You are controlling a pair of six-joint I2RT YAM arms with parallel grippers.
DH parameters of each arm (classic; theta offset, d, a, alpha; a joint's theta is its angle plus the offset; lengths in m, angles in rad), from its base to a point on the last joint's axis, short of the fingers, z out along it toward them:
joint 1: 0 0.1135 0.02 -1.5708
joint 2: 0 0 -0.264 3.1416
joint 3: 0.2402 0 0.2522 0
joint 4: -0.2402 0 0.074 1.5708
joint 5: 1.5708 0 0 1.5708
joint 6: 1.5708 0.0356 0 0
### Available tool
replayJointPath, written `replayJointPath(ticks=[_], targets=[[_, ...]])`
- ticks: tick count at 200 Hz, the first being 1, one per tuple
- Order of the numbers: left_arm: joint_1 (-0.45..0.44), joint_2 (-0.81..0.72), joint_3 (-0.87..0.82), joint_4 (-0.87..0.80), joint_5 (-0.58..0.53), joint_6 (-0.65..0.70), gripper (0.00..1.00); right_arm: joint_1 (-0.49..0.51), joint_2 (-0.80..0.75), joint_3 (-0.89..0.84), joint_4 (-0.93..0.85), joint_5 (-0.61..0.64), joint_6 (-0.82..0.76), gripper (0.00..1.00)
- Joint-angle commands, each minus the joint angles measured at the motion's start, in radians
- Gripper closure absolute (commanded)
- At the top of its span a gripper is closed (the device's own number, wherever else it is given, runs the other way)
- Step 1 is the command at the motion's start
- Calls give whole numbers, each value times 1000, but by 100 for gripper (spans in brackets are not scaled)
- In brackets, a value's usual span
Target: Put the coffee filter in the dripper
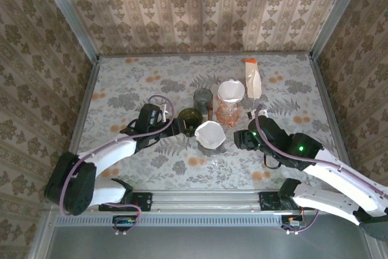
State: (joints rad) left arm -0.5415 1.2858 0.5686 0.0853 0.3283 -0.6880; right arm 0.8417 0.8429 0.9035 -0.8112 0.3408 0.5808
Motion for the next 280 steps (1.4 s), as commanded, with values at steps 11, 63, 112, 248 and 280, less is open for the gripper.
replayJointPath(ticks=[11, 63, 112, 248, 280], targets=[[8, 69, 52, 74, -13, 21, 47, -5, -33, -31, -5, 4, 17, 26], [23, 89, 53, 66, -63, 8, 57, -7, -50, -47, -2, -16, 13, 26], [18, 87, 58, 63, -53, -15, 59, -7, -76, -108, 17, -64, 20, 27], [-250, -218, -71, -158, -263, 91, 47, -6, -112, -140, 24, -53, 2, 27], [-259, -113, -51, -71, -282, 145, 47, -7, -131, -137, 6, -49, 10, 27]])
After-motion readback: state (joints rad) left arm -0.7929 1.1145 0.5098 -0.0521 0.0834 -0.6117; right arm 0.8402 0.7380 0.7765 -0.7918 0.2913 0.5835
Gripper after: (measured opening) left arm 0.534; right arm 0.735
